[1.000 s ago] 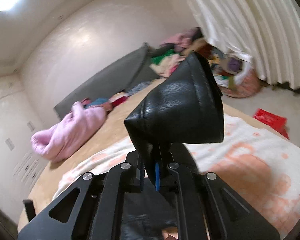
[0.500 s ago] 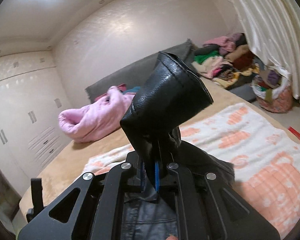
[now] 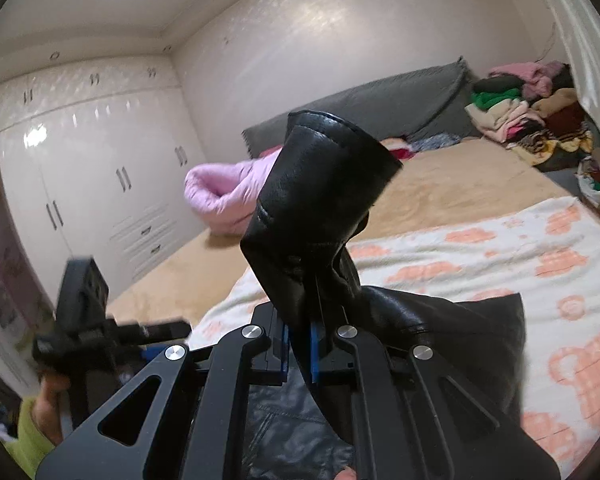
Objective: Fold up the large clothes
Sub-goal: 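Lift the sleeve with the right tool and fold it across the jacket body, then lay the sleeve on the jacket back, open the right tool, withdraw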
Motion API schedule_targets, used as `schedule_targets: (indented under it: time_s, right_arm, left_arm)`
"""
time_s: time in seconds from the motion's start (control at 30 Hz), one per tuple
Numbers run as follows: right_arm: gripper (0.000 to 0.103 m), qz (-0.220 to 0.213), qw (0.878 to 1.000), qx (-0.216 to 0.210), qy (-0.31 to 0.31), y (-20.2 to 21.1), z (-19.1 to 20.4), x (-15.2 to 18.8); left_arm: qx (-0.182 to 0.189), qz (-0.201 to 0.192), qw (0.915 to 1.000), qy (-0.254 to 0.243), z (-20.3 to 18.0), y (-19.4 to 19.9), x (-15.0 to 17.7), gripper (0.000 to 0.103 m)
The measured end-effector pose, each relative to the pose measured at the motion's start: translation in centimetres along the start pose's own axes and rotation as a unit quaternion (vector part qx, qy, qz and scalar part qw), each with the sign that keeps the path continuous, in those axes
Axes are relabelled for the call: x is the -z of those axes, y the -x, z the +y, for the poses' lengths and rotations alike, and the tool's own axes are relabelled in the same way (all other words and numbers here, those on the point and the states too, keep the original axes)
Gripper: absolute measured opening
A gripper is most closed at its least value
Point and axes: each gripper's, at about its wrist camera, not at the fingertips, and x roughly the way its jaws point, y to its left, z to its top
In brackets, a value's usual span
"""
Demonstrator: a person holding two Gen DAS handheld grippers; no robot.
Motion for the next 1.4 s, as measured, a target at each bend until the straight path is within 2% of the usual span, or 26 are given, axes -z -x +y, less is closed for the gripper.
schedule_targets:
  time_s: [0.2, 0.5, 0.7, 0.73, 0.8, 0.83, 0.97, 1.07, 1.17, 1.27, 1.4]
  right_arm:
    - [0.009, 0.036, 0.999, 0.006, 0.009, -3.4, 1.8, 3.3]
    - [0.012, 0.091, 0.995, 0.025, 0.028, -7.7, 3.9, 8.8]
    - [0.018, 0.131, 0.991, 0.022, 0.020, -9.8, 4.1, 11.9]
    - [0.021, 0.135, 0.990, 0.018, 0.019, -9.9, 4.1, 12.1]
    - [0.038, 0.148, 0.989, 0.008, 0.016, -10.3, 4.5, 13.0]
    - [0.057, 0.155, 0.988, 0.002, 0.014, -10.4, 4.6, 13.3]
    - [0.072, 0.188, 0.982, -0.018, 0.017, -10.7, 5.4, 14.9]
    - [0.090, 0.202, 0.978, -0.040, 0.014, -10.0, 5.9, 15.8]
    - [0.094, 0.202, 0.977, -0.069, 0.007, -8.4, 5.9, 15.8]
    - [0.094, 0.196, 0.979, -0.054, 0.010, -7.0, 5.1, 15.4]
    - [0.091, 0.182, 0.983, -0.033, -0.024, -5.1, 2.1, 14.5]
  left_arm:
    - [0.012, -0.005, 0.9999, 0.009, 1.6, 0.9, 0.1, 0.094]
    - [0.064, 0.004, 0.9972, 0.038, 3.6, 0.6, 0.6, 0.094]
    - [0.052, 0.012, 0.9976, 0.044, 4.8, 0.4, 1.2, 0.094]
    - [0.051, 0.018, 0.9973, 0.049, 5.2, 0.2, 1.4, 0.094]
    - [0.044, 0.024, 0.9972, 0.056, 5.8, 0.1, 1.7, 0.094]
    - [0.039, 0.026, 0.9970, 0.062, 6.2, 0.0, 1.9, 0.094]
    - [0.031, 0.038, 0.9957, 0.078, 7.6, -0.5, 2.6, 0.094]
    - [0.032, 0.054, 0.9934, 0.096, 8.8, -1.4, 3.3, 0.094]
    - [0.029, 0.067, 0.9913, 0.109, 10.0, -2.1, 4.1, 0.094]
    - [0.026, 0.088, 0.9897, 0.109, 10.5, -3.2, 5.0, 0.094]
    - [0.015, 0.109, 0.9859, 0.126, 11.2, -4.6, 6.3, 0.094]
